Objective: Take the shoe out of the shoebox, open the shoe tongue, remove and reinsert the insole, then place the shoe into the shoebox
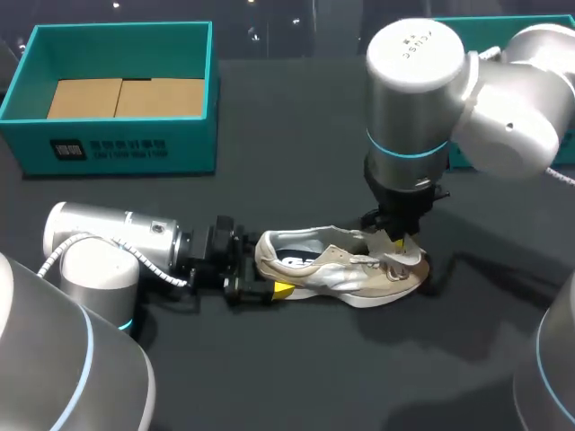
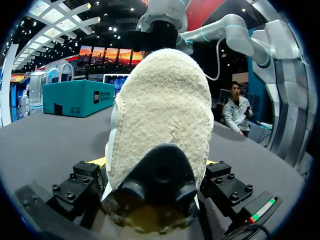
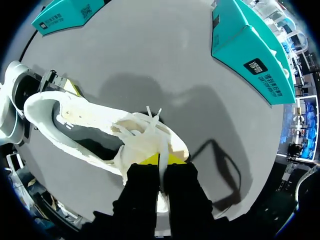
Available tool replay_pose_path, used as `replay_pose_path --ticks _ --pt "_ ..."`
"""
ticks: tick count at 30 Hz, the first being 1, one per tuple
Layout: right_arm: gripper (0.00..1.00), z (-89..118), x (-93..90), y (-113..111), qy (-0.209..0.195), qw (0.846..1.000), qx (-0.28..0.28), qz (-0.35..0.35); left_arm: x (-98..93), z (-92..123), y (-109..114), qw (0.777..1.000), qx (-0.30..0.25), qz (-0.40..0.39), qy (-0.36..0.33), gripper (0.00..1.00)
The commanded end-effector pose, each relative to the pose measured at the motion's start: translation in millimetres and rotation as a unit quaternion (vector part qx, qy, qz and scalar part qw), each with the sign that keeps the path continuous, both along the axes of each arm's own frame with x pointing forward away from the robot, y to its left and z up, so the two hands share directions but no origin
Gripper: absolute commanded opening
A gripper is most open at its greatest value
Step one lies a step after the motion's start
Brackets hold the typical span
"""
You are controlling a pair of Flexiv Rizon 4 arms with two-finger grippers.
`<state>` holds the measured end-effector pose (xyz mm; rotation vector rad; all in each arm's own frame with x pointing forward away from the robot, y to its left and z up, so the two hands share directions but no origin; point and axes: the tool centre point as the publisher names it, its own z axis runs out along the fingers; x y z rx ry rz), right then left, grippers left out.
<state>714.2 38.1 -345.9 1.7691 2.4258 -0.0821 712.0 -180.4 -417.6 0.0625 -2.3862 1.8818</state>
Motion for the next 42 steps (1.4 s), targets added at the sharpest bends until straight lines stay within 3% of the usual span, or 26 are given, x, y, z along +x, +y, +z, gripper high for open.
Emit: replay_pose_path --ticks 1,6,14,25,32,38,40,42 --pt "0.12 -9.6 -1.3 -14.0 -0.003 1.000 0.020 -0.003 0.6 -2.8 0.6 1.000 0.000 0.001 0.000 0.00" --pt "0.38 -13.2 -0.3 -25.7 -0.008 1.000 0.014 -0.027 0.6 -2.8 0.6 1.000 0.000 0.001 0.000 0.00" --pt "0.47 -8.1 1.1 -40.4 -0.015 0.998 0.000 -0.056 0.6 -2.8 0.6 1.000 0.000 0.001 0.000 0.00" --pt "0.47 72.4 0.9 -25.6 -0.041 0.997 -0.033 -0.064 0.6 -2.8 0.6 1.000 0.000 0.001 0.000 0.00" --pt "0.47 111.9 1.2 2.9 -0.054 0.998 -0.020 0.026 0.6 -2.8 0.6 1.000 0.000 0.001 0.000 0.00" --pt "0.38 133.1 2.6 30.1 -0.037 0.989 -0.020 0.139 0.6 -2.8 0.6 1.000 0.000 0.001 0.000 0.00" --pt "0.33 137.4 2.6 39.9 -0.036 0.986 -0.022 0.163 0.6 -2.8 0.6 1.000 0.000 0.001 0.000 0.00" --pt "0.20 141.2 1.4 49.2 -0.032 0.980 -0.022 0.197 0.6 -2.8 0.6 1.000 0.000 0.001 0.000 0.00"
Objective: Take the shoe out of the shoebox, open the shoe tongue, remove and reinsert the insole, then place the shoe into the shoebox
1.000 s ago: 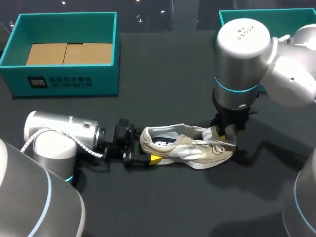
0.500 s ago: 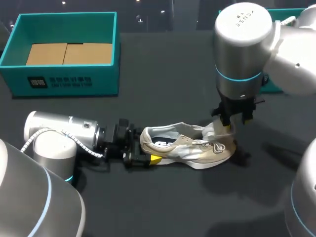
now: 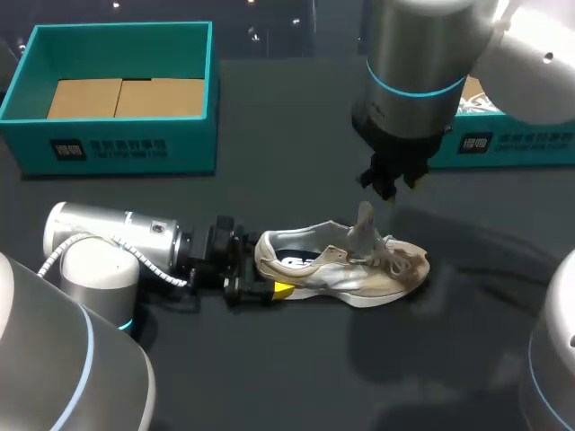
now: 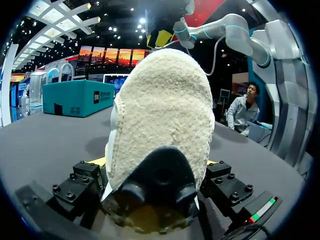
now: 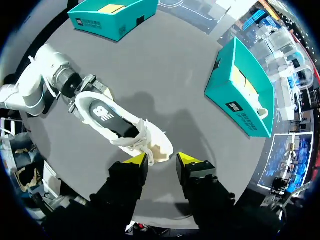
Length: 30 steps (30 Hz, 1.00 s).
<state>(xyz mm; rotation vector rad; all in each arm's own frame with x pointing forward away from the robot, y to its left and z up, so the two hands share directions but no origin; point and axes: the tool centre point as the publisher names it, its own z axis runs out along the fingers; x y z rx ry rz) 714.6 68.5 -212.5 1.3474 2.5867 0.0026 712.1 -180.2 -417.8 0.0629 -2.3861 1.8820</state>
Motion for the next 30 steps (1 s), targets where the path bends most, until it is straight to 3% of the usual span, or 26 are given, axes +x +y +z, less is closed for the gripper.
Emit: replay_pose_path --ticks 1,3,7,9,20,30 --pt "0.17 9.7 0.0 23.7 0.008 0.998 -0.019 0.055 0.5 -2.6 0.4 1.000 0.000 0.001 -0.001 0.00" --pt "0.00 12.0 -2.1 33.2 0.012 0.996 -0.021 0.090 0.5 -2.6 0.4 1.000 0.000 0.001 -0.001 0.00" --pt "0.00 10.9 -10.1 54.0 0.037 0.983 -0.006 0.182 0.5 -2.6 0.4 1.000 0.000 0.001 -0.001 0.00" --pt "0.00 6.5 -19.4 64.8 0.067 0.963 0.012 0.260 0.5 -2.6 0.4 1.000 0.000 0.001 -0.001 0.00" --pt "0.00 3.5 -21.3 67.2 0.063 0.968 0.004 0.244 0.5 -2.6 0.4 1.000 0.000 0.001 -0.001 0.00" --pt "0.00 -34.6 -27.1 99.5 0.033 0.937 0.042 0.344 0.5 -2.6 0.4 1.000 0.000 0.001 -0.001 0.00"
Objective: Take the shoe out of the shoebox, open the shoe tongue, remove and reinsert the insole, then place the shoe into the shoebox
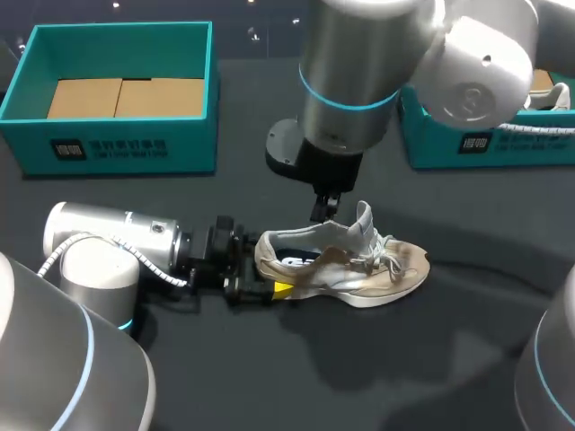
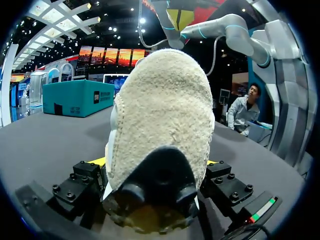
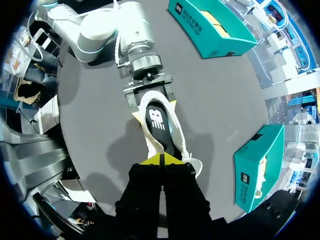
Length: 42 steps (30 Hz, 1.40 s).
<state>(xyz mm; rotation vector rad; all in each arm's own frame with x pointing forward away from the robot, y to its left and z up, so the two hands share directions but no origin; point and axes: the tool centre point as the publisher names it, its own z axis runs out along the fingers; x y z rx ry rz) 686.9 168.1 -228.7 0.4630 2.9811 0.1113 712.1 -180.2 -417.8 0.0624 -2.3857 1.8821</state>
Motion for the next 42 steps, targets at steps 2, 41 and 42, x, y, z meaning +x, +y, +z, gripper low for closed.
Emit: replay_pose_path --ticks 2,41,42 --pt "0.00 -18.4 0.7 -0.1 0.001 0.999 0.023 0.023 0.4 -2.6 0.5 1.000 0.000 0.001 -0.001 0.00" --pt "0.00 -92.2 20.8 38.7 0.039 0.995 0.042 0.079 0.4 -2.6 0.5 1.000 0.000 0.001 -0.001 0.00" --pt "0.00 -95.1 21.3 41.0 0.037 0.995 0.040 0.080 0.4 -2.6 0.5 1.000 0.000 0.001 -0.001 0.00"
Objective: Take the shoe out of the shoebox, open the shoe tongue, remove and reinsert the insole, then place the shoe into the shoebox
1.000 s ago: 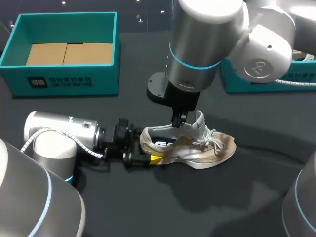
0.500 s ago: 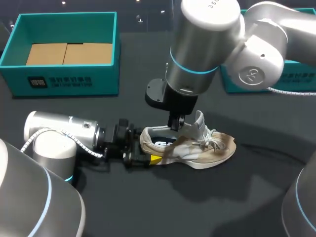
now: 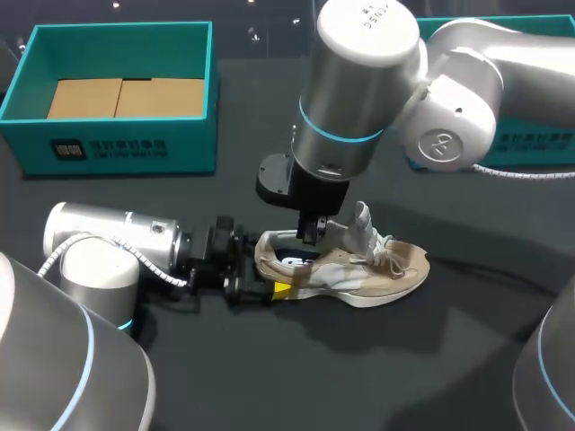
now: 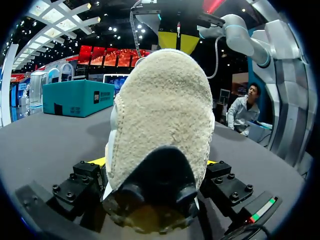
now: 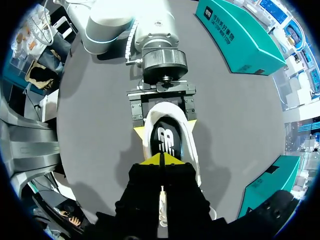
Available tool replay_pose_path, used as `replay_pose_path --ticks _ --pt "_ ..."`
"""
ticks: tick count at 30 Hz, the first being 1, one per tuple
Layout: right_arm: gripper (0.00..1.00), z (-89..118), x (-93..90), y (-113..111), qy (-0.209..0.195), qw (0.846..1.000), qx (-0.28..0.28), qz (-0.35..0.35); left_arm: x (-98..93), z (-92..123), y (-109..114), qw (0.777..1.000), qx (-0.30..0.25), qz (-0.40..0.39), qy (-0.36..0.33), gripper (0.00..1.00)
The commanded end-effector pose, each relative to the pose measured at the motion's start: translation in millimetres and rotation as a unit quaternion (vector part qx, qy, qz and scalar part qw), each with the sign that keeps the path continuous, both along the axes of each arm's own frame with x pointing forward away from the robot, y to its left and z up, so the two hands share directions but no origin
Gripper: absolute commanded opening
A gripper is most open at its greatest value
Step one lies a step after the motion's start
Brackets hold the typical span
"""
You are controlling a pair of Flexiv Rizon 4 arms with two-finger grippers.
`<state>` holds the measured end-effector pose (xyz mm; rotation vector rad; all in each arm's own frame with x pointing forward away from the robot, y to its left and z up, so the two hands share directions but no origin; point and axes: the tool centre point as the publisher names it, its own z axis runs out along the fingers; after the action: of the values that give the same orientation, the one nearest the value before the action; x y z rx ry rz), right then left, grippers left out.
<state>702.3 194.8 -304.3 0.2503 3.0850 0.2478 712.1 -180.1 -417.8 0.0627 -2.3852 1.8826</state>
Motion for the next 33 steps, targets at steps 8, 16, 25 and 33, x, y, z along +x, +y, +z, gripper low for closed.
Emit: replay_pose_path --ticks 8,16,25,33 --pt "0.00 -42.1 8.8 15.3 0.004 1.000 -0.005 0.012 0.4 -2.6 0.4 1.000 0.001 0.001 -0.001 0.00" --pt "0.00 -64.2 14.3 -7.2 -0.007 1.000 -0.006 0.005 0.4 -2.6 0.4 1.000 0.001 0.001 -0.001 0.00" --pt "0.00 -71.8 24.6 -38.9 -0.018 1.000 -0.016 -0.020 0.4 -2.6 0.4 1.000 0.001 0.001 -0.001 0.00" --pt "0.27 -80.4 30.0 -56.0 -0.011 0.999 -0.020 -0.024 0.4 -2.6 0.4 1.000 0.001 0.001 -0.001 0.00"
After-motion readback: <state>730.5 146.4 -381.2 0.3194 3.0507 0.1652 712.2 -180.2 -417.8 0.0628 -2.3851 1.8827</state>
